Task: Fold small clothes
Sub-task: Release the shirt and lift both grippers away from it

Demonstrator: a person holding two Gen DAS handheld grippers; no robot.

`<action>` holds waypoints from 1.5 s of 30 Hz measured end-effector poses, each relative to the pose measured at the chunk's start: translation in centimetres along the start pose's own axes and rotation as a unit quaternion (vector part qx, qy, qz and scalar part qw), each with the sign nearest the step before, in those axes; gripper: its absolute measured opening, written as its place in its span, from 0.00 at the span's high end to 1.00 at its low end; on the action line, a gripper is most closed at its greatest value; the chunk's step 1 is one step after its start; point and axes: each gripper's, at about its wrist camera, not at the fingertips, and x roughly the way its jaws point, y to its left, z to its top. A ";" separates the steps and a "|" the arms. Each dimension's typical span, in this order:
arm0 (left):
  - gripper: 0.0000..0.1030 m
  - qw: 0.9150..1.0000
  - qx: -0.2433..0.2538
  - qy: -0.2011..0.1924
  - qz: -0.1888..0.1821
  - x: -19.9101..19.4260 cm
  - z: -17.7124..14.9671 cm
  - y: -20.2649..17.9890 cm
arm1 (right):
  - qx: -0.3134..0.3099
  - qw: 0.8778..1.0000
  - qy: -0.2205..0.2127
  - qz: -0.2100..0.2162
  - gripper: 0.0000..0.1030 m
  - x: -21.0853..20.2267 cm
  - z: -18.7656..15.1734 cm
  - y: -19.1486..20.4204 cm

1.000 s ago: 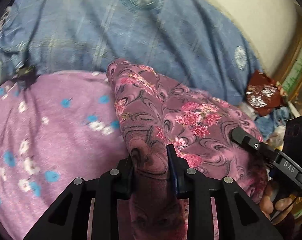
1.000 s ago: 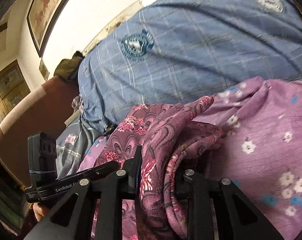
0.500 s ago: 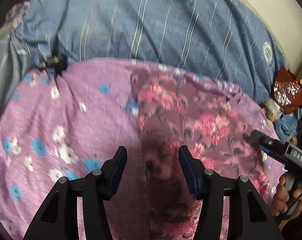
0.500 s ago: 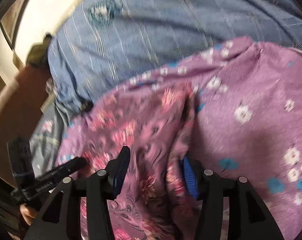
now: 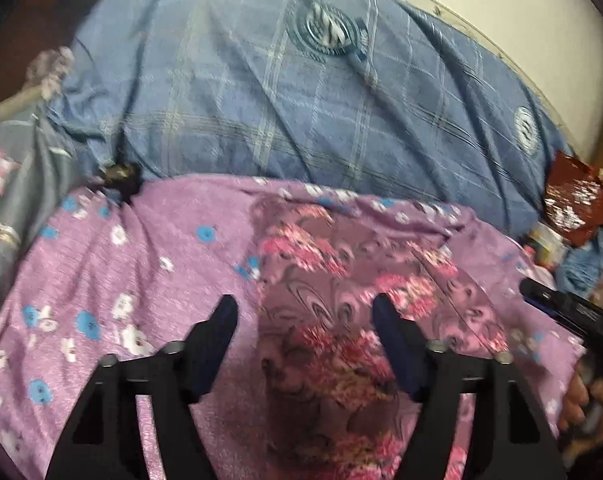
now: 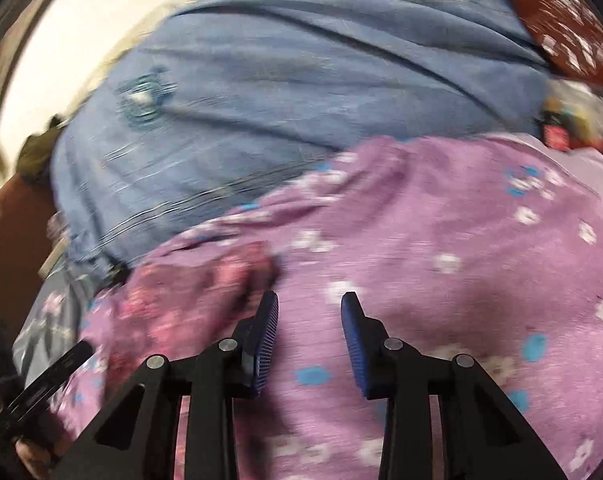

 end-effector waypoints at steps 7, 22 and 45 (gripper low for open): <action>0.26 0.994 0.072 0.042 0.071 1.5 -1.9 -3.0 | -0.117 0.992 0.047 0.031 0.65 2.1 -3.1 8.1; 0.26 0.995 0.041 0.022 0.087 -2.1 -2.3 -2.1 | -0.072 0.996 0.049 -0.028 0.65 1.2 -4.0 7.8; 0.17 0.976 0.104 -0.103 0.162 -29.1 -10.3 -8.7 | -0.106 0.991 -0.048 -0.059 0.50 -18.0 -7.6 14.2</action>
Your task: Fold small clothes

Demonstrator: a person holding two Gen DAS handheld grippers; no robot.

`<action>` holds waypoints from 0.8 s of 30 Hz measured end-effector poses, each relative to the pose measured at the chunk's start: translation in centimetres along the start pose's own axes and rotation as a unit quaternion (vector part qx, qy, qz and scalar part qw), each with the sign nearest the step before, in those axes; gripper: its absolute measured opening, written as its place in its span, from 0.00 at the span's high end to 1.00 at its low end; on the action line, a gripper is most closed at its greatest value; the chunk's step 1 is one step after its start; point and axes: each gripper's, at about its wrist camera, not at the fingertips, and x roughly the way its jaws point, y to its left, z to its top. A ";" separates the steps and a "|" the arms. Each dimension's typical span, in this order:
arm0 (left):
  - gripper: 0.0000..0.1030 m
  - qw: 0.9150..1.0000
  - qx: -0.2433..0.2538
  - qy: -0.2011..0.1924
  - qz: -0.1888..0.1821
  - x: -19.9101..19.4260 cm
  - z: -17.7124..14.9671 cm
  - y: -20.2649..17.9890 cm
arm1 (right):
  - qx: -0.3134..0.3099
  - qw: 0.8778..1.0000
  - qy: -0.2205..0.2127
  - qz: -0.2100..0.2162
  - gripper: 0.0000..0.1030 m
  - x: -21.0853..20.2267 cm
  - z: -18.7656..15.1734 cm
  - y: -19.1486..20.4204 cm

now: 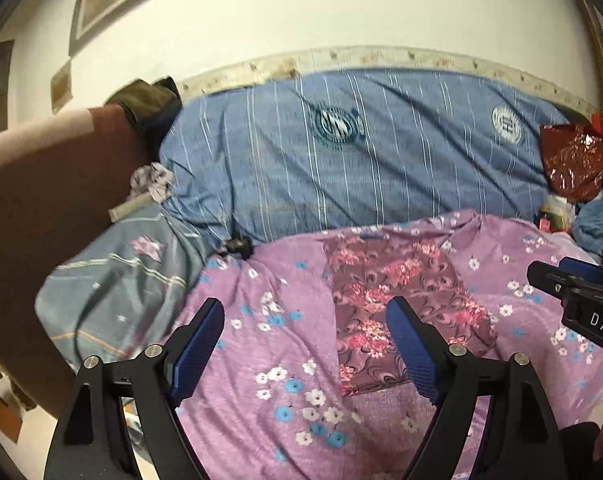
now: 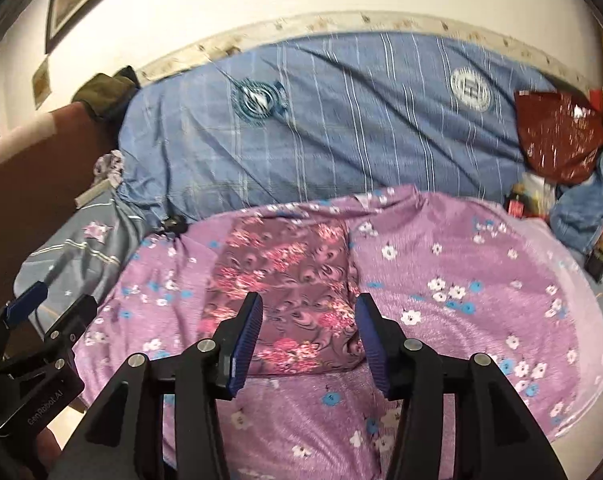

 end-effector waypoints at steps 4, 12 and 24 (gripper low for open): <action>0.12 1.000 0.000 -0.015 0.008 -3.6 -0.6 0.6 | -0.016 1.000 -0.011 0.005 0.49 -2.9 0.0 1.5; 0.08 0.999 0.001 -0.020 0.029 -7.8 -1.4 1.7 | -0.030 0.999 -0.022 0.015 0.45 -6.3 -0.2 3.2; 0.05 0.999 -0.006 -0.021 0.036 -9.5 -1.1 2.9 | -0.047 0.999 -0.021 0.011 0.45 -7.9 -1.1 4.6</action>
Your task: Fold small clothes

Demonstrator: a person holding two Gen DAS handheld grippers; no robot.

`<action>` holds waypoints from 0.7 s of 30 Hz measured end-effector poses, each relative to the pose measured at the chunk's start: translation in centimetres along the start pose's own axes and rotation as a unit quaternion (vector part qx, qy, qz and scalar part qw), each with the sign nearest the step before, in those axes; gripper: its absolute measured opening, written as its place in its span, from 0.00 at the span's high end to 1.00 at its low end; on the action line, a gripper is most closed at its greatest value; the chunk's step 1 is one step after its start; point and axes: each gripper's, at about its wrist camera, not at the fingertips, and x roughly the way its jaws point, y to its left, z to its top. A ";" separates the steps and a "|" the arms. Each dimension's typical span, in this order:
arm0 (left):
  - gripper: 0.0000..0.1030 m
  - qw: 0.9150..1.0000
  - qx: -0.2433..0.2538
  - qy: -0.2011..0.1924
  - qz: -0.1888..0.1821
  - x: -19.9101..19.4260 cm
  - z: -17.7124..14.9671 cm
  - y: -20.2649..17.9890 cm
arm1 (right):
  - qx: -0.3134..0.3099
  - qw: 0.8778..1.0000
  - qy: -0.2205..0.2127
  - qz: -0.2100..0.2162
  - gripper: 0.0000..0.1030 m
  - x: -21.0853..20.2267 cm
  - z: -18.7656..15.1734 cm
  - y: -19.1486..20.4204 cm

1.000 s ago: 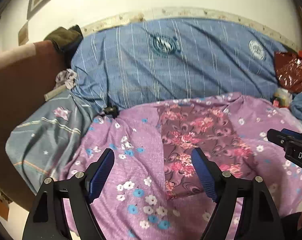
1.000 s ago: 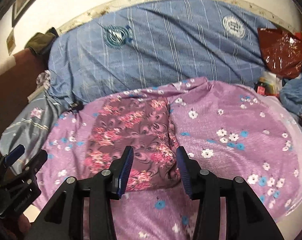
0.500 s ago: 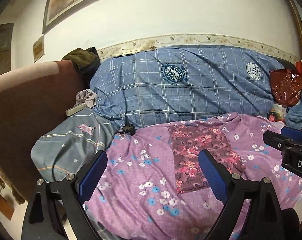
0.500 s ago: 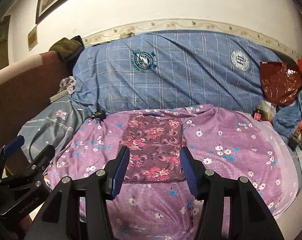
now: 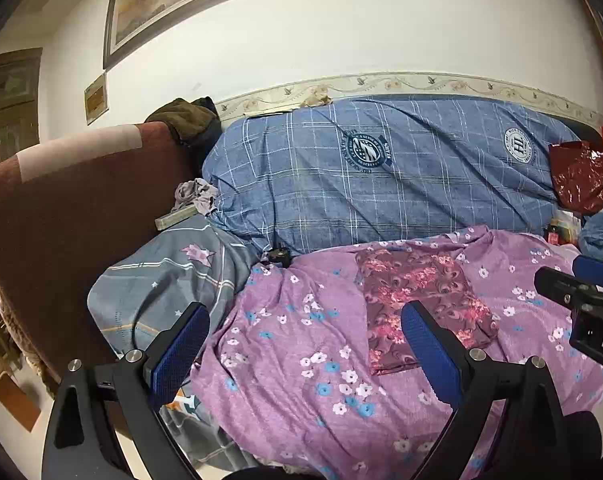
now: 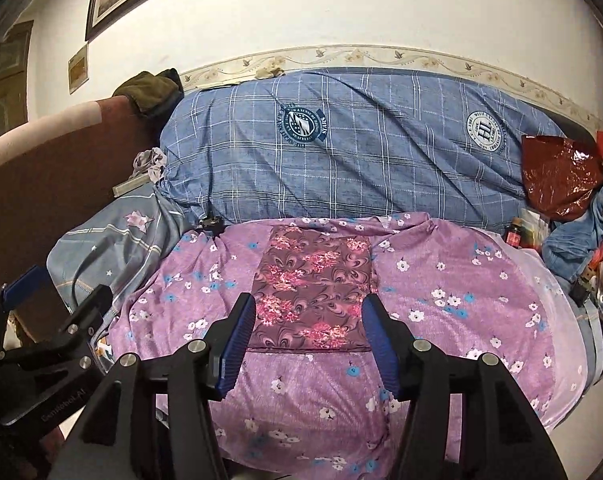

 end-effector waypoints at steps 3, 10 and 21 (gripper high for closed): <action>0.05 1.000 -0.002 -0.003 0.001 -0.1 0.1 0.5 | -0.003 1.000 0.001 0.000 0.45 -0.1 -0.1 0.2; 0.05 1.000 -0.001 -0.003 0.003 -0.2 0.0 0.5 | -0.016 1.000 0.008 -0.009 0.45 0.4 -0.5 1.2; 0.05 1.000 0.001 -0.001 -0.001 0.4 -0.3 0.5 | -0.023 1.000 0.009 -0.019 0.45 0.9 -0.9 1.2</action>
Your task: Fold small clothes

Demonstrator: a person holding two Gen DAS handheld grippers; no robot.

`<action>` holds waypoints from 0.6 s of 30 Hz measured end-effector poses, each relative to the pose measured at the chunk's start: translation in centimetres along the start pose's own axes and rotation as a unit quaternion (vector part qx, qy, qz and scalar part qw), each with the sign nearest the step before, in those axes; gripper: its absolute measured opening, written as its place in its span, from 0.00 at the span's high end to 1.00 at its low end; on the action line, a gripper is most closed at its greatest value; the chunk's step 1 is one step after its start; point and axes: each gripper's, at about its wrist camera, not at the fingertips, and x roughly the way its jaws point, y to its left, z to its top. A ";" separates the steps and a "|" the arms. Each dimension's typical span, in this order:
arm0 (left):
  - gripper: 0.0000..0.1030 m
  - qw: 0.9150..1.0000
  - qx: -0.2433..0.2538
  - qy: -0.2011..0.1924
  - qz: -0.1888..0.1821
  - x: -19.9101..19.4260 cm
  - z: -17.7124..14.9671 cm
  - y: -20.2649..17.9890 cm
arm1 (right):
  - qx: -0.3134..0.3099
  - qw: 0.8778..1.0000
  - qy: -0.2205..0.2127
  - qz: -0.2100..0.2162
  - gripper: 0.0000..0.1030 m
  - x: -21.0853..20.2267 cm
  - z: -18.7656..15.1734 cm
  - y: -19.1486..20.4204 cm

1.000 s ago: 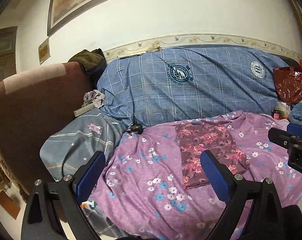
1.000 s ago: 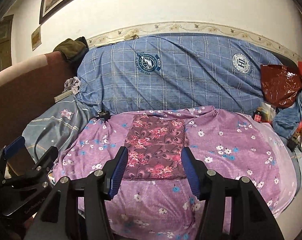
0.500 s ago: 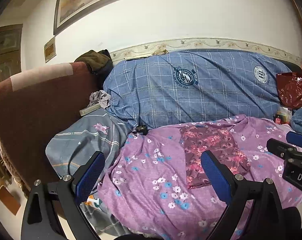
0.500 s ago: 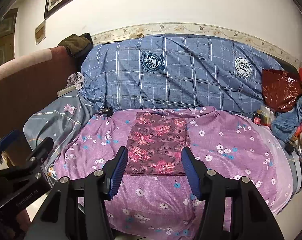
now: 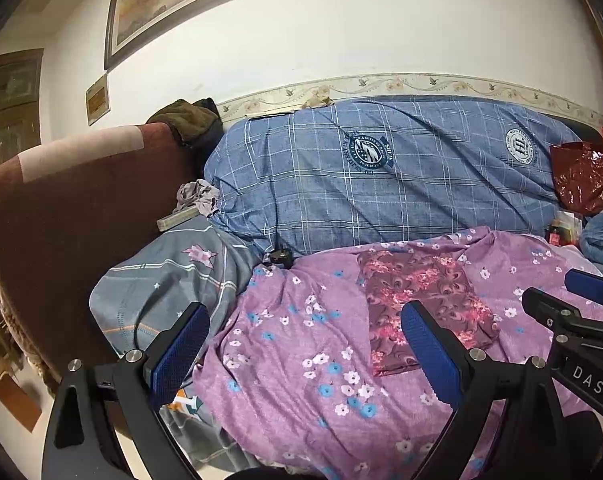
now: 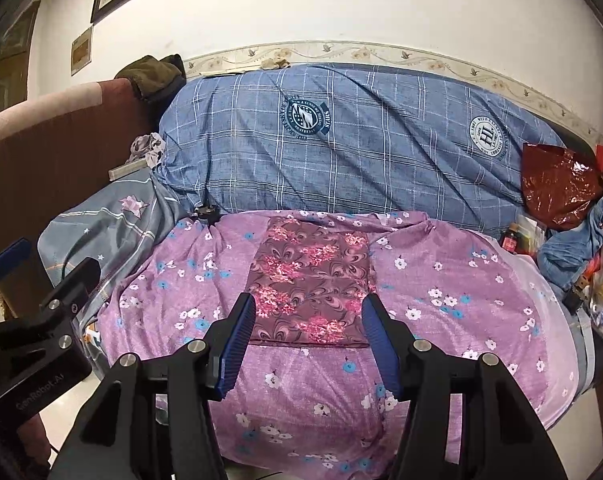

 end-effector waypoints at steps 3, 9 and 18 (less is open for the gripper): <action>0.05 1.000 0.000 0.002 -0.004 0.2 0.0 0.0 | -0.002 1.000 0.002 0.000 0.45 0.2 -0.1 0.1; 0.05 1.000 -0.006 0.003 -0.009 0.3 0.1 0.4 | -0.003 1.000 0.006 0.001 0.45 0.6 -0.2 -0.1; 0.05 1.000 -0.007 0.009 -0.017 1.0 0.0 0.4 | -0.007 1.000 0.013 -0.001 0.45 1.4 -0.4 0.2</action>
